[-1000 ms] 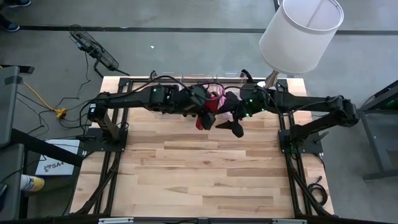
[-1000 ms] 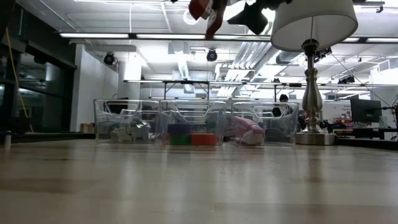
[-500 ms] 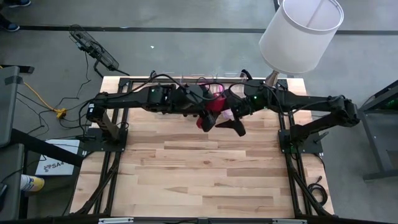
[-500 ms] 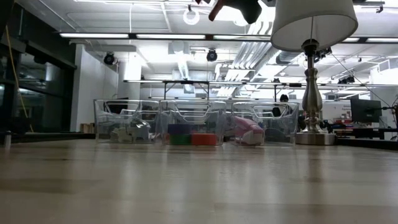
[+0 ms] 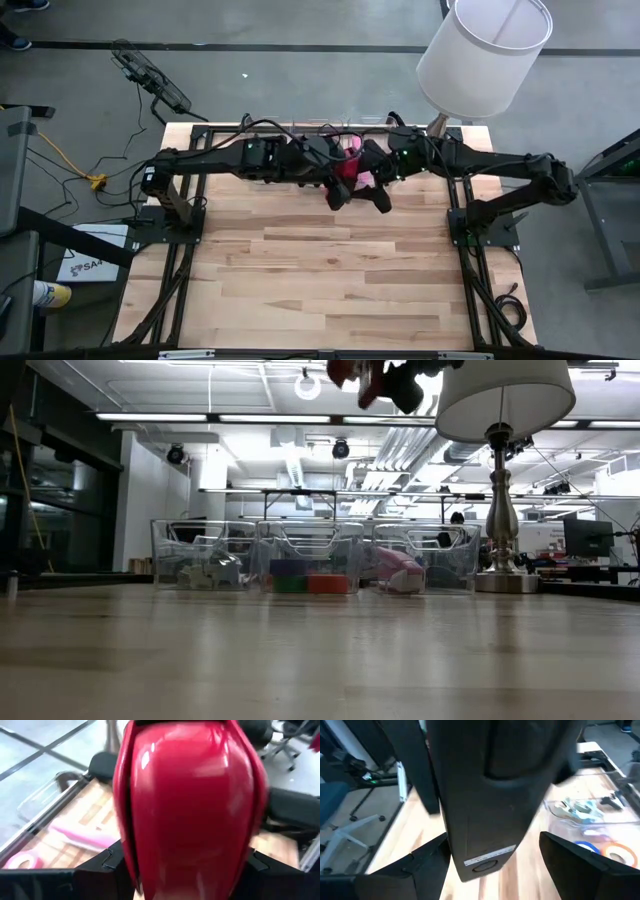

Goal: Pick and place Stapler, Stapler remover, tape
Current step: Put the red stapler into the right transparent bin

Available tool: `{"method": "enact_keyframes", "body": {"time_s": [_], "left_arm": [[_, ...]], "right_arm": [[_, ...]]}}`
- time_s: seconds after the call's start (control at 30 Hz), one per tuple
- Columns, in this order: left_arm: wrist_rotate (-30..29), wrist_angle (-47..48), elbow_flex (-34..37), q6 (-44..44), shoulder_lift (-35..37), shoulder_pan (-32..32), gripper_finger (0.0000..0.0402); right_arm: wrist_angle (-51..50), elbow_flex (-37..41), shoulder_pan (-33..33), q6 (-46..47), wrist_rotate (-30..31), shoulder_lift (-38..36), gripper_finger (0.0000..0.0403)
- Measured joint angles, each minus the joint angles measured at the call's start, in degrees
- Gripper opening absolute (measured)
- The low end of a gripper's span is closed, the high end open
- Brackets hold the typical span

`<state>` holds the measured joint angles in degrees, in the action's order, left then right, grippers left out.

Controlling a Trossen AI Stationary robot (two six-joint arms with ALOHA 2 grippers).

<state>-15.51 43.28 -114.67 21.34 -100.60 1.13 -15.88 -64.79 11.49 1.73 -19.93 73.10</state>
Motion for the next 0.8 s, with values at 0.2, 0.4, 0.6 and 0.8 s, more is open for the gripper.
{"method": "enact_keyframes", "body": {"time_s": [0.2, 0.4, 0.6, 0.8], "left_arm": [[0.43, -0.60, 0.00, -1.48, 0.00, -0.07, 0.0203], [2.21, -2.67, 0.00, -4.42, 0.00, 0.00, 0.0203], [1.95, -6.23, 0.02, -5.78, 0.00, -0.02, 0.0203], [1.39, -8.59, 0.02, -6.58, 0.07, 0.00, 0.0202]], "right_arm": [[-2.08, -0.02, 1.63, -2.10, -2.57, -0.46, 0.0291], [0.27, -0.02, 1.72, -3.10, -10.16, -0.48, 0.0291], [4.77, 0.00, 1.57, -1.67, -13.88, -0.48, 0.0291], [10.13, 0.00, 0.65, 0.01, -13.56, -0.48, 0.0291]]}}
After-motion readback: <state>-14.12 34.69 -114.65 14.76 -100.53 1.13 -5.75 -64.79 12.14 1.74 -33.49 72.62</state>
